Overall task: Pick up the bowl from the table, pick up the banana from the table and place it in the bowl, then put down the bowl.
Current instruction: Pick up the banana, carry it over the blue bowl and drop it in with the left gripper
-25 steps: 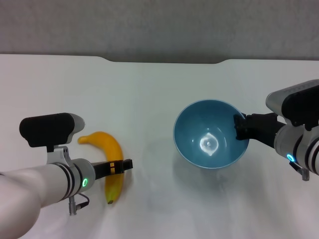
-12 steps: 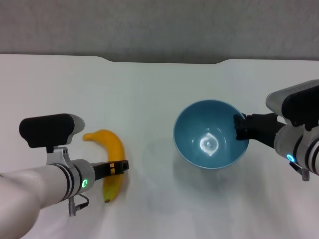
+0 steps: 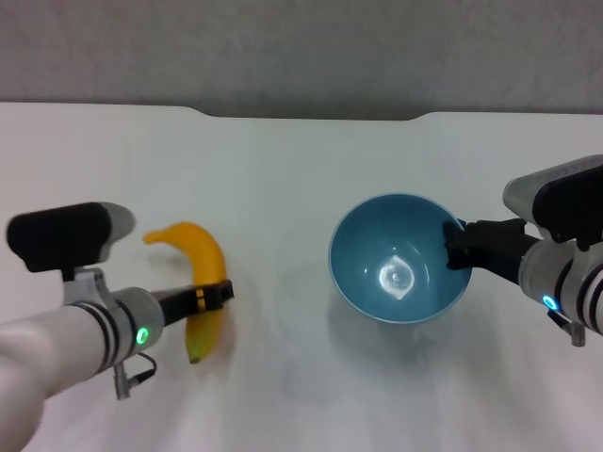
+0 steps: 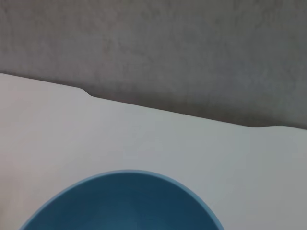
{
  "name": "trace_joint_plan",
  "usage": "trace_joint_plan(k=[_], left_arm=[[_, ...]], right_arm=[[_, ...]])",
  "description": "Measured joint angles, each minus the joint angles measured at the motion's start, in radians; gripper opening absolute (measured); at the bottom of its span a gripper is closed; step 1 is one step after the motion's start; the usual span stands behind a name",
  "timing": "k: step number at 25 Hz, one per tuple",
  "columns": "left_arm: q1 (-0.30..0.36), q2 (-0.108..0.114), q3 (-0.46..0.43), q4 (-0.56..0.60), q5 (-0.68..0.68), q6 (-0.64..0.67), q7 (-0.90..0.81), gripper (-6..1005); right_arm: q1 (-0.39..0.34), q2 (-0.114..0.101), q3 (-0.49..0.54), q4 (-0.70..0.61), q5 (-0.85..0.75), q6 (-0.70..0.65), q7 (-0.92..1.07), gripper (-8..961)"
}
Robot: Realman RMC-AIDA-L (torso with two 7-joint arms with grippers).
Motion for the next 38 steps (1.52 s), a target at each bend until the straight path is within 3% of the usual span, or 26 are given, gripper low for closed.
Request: trace_joint_plan(k=[6, 17, 24, 38], left_arm=[[0.114, 0.002, -0.032, -0.212, 0.037, 0.012, 0.059, 522], [0.157, 0.003, -0.016, -0.423, 0.039, 0.05, 0.129, 541], [0.121, 0.001, 0.025, -0.471, 0.039, 0.049, 0.129, 552], [0.103, -0.003, 0.049, -0.449, 0.036, 0.029, 0.128, 575]], right_arm=[[0.006, 0.0, -0.008, -0.006, 0.022, 0.004, -0.001, 39], [0.083, -0.002, -0.065, -0.065, 0.135, 0.005, -0.007, 40], [0.122, -0.001, -0.118, -0.066, 0.183, -0.003, -0.008, 41], [0.175, 0.0, -0.158, -0.056, 0.222, -0.005, -0.008, 40]])
